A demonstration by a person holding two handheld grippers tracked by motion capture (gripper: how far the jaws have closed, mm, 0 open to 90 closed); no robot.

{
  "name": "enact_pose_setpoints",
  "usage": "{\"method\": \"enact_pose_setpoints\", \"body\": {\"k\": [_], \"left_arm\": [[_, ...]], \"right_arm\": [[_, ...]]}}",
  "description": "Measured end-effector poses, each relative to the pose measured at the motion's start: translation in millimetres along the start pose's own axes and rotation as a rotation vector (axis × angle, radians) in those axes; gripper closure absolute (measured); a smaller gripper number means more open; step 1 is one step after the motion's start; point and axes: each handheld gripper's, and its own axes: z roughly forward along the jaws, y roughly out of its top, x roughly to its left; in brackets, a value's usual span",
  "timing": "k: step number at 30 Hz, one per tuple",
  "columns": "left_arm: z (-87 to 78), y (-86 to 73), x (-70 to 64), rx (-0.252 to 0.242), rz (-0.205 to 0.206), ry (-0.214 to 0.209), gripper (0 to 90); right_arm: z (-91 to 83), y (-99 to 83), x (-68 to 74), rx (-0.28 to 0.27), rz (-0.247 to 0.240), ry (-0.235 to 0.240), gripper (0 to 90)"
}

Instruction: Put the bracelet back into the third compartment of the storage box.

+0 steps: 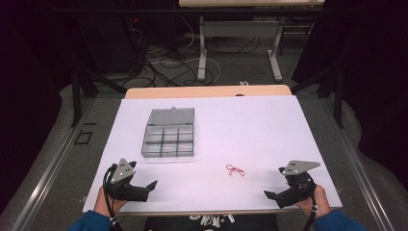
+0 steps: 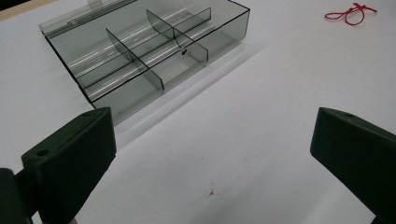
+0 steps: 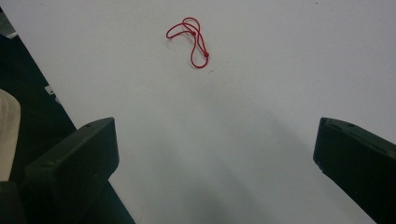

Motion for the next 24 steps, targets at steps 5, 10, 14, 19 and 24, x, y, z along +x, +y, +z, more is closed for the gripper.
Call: {"method": "enact_pose_setpoints", "body": {"k": [5,10,14,19,24], "left_arm": [[0.4,0.3,0.7,0.006,-0.001,-0.004,0.4],[1.7,0.6,-0.7,0.003,0.003,-0.003,0.4],[2.2,0.5,-0.2,0.004,0.002,-0.006,0.3],[1.7,1.0,-0.4,0.014,0.009,-0.003,0.3],[2.8,1.5,-0.8,0.014,0.008,-0.003,0.4]], "right_arm": [[0.4,1.6,0.4,0.006,-0.014,0.004,0.0],[-0.5,3.1,0.2,0.000,-0.023,0.005,0.0],[0.6,6.0,0.4,0.002,-0.035,0.005,0.0],[5.5,10.0,0.7,-0.005,-0.054,0.005,0.0],[7.6,16.2,-1.0,-0.004,-0.052,0.010,0.0]]}}
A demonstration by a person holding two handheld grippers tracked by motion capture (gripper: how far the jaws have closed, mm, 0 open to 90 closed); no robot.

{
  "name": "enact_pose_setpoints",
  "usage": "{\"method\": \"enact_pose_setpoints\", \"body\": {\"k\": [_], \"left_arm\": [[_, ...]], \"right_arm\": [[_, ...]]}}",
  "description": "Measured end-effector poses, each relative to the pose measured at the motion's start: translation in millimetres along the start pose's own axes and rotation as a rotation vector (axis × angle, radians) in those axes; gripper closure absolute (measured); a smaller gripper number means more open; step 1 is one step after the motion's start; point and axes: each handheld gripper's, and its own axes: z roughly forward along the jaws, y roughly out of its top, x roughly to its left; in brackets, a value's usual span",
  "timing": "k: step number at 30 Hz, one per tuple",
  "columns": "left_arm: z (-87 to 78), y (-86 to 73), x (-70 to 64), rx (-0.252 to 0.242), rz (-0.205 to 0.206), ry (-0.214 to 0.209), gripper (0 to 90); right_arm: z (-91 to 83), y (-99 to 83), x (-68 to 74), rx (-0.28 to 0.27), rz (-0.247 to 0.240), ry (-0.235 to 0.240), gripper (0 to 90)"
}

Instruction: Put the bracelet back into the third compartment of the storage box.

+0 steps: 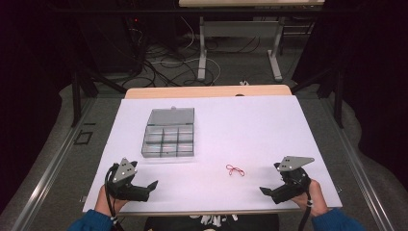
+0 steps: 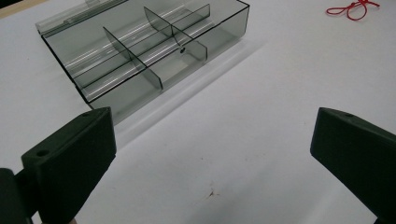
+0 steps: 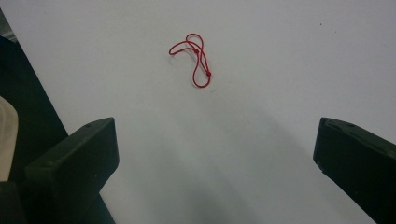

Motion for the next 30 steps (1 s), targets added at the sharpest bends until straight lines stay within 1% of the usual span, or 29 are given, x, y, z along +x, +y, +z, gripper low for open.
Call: {"method": "enact_pose_setpoints", "body": {"k": [4,5,7,8,9,11,14,15,17,19,21,23,24,25,27,28,29,30], "left_arm": [[0.5,0.0,-0.4,0.001,0.000,-0.002,0.3],[0.3,0.0,-0.5,0.000,0.001,-0.002,0.4],[-0.3,0.1,-0.7,-0.003,0.003,-0.004,0.4],[-0.4,0.1,-0.8,-0.002,0.004,-0.005,0.4],[-0.2,0.2,-0.6,-0.001,0.006,-0.004,0.3],[0.3,0.4,-1.0,0.003,0.007,-0.005,0.4],[-0.5,0.4,-1.7,0.008,0.012,0.001,0.3],[-0.9,0.3,-1.8,0.007,0.009,0.000,0.4],[-0.9,0.0,-1.3,0.007,0.006,0.001,0.3],[-1.1,-0.4,-1.3,0.011,0.005,0.002,0.3],[-1.8,-0.6,-1.4,0.016,0.008,0.001,0.4],[-1.6,-1.1,-1.6,0.011,0.006,0.005,0.3],[-1.7,-1.5,-1.6,0.008,0.006,0.007,0.4],[-2.3,-1.8,-1.6,0.011,0.005,0.006,0.4],[-3.0,-2.3,-1.4,0.006,0.004,0.008,0.4],[-3.2,-2.4,-1.4,0.007,0.004,0.008,0.4],[-3.2,-2.5,-1.4,0.010,0.006,0.007,0.3],[-3.1,-2.6,-1.4,0.010,0.005,0.006,0.3]], "right_arm": [[4.8,3.2,-1.5,0.011,-0.003,0.016,0.0],[6.7,4.5,-1.0,0.015,0.002,0.012,0.0],[10.0,7.7,-1.7,0.017,0.005,0.019,0.0],[11.3,9.6,-2.9,0.016,-0.008,0.024,0.0],[13.1,10.9,-2.3,0.009,-0.002,0.024,0.0],[16.6,13.8,-2.8,0.013,-0.009,0.033,0.0],[20.9,18.0,-4.7,0.036,-0.018,0.049,0.0],[22.8,18.8,-4.3,0.034,-0.010,0.047,0.0],[27.5,22.5,-5.6,0.036,-0.020,0.058,0.0],[28.9,23.9,-5.9,0.035,-0.017,0.065,0.0],[32.0,26.3,-7.4,0.039,-0.031,0.069,0.0],[35.1,28.7,-6.9,0.044,-0.026,0.072,0.0],[36.8,29.7,-8.1,0.038,-0.036,0.079,0.0],[38.1,30.8,-7.7,0.035,-0.026,0.079,0.0],[40.8,33.4,-9.5,0.051,-0.038,0.087,0.0],[43.6,34.3,-9.5,0.039,-0.039,0.085,0.0],[44.4,35.7,-9.8,0.057,-0.038,0.093,0.0],[46.8,37.1,-9.8,0.059,-0.041,0.089,0.0]]}}
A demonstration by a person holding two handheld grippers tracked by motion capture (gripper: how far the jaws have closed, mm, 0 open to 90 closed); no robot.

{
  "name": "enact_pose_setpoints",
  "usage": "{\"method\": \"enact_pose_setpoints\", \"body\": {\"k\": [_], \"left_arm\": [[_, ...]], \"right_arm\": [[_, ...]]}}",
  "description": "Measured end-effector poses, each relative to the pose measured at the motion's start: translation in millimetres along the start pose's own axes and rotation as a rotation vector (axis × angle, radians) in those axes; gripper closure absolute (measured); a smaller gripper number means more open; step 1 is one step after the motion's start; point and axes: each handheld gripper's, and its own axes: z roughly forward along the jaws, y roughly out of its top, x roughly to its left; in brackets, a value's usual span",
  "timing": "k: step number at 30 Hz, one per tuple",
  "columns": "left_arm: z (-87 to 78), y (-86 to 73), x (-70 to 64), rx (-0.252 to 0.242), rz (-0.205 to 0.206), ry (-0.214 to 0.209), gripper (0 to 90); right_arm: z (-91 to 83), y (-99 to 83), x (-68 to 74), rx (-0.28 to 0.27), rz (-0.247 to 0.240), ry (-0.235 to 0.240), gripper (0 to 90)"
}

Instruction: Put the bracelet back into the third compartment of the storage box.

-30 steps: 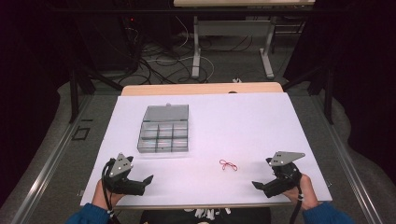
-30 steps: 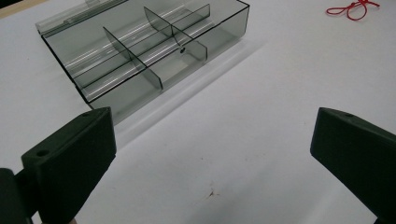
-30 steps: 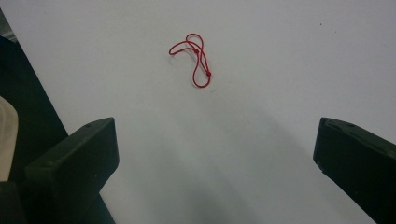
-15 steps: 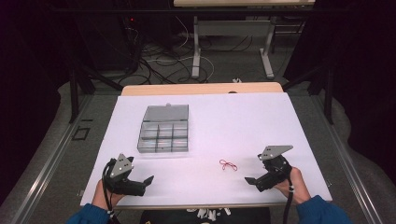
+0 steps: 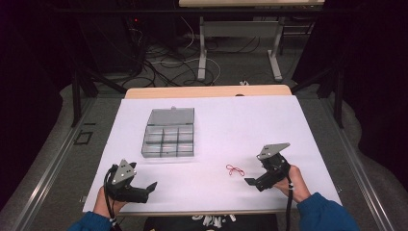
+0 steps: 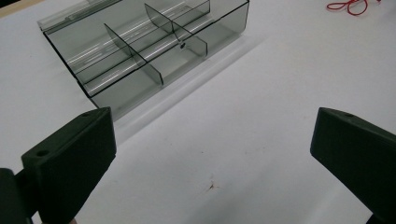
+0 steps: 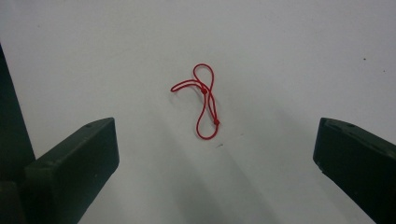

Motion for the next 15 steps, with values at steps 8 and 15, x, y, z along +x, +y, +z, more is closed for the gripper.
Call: {"method": "enact_pose_setpoints", "body": {"k": [8,15], "left_arm": [[2.9,1.7,0.1,0.008,0.008,-0.009,0.3],[3.4,2.3,0.5,0.012,0.011,-0.010,0.3]], "right_arm": [[17.8,8.4,-1.8,0.020,-0.019,0.023,0.0],[28.7,13.6,-4.0,0.048,-0.020,0.032,0.0]]}}
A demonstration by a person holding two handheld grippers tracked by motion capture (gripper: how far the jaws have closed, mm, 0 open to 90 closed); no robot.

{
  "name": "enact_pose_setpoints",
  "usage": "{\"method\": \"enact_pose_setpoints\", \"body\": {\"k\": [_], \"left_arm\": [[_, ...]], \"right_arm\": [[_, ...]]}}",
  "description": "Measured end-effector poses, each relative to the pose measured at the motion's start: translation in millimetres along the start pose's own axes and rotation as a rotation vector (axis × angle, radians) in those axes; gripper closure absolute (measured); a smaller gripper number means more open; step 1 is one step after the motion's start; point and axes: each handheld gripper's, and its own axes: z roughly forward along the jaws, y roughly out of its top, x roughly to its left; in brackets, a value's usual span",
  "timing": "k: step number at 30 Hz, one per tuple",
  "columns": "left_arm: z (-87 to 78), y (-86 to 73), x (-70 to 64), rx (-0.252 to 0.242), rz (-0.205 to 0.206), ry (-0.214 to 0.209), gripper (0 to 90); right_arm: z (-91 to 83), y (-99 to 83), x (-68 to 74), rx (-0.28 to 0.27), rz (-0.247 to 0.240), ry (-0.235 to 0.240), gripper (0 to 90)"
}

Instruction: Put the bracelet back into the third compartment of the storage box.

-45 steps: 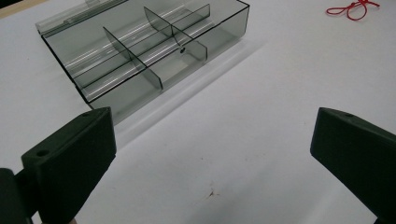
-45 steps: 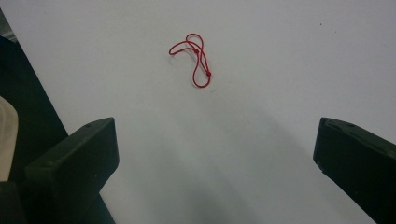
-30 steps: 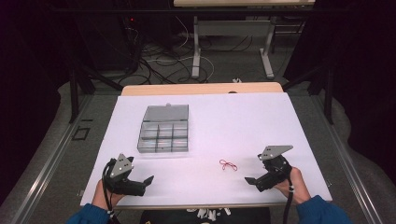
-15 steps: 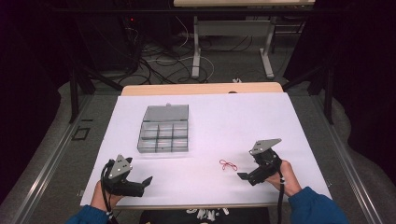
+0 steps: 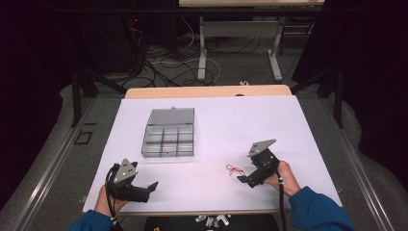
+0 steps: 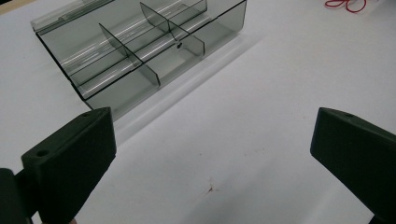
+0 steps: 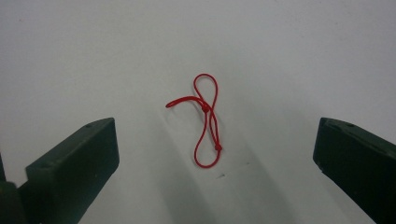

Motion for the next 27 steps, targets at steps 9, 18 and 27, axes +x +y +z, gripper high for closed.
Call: {"method": "enact_pose_setpoints", "body": {"k": [9,18,27], "left_arm": [[1.3,0.2,-0.2,0.007,0.003,0.002,0.4],[1.6,-0.4,0.2,0.010,-0.002,0.002,0.4],[1.0,-1.2,0.1,0.010,-0.002,0.006,0.5]], "right_arm": [[14.9,8.7,-4.8,-0.002,-0.017,0.003,6.3],[16.9,11.1,-7.7,-0.017,-0.006,-0.014,26.1],[26.3,13.7,-0.2,0.023,-0.030,0.000,54.2]]}}
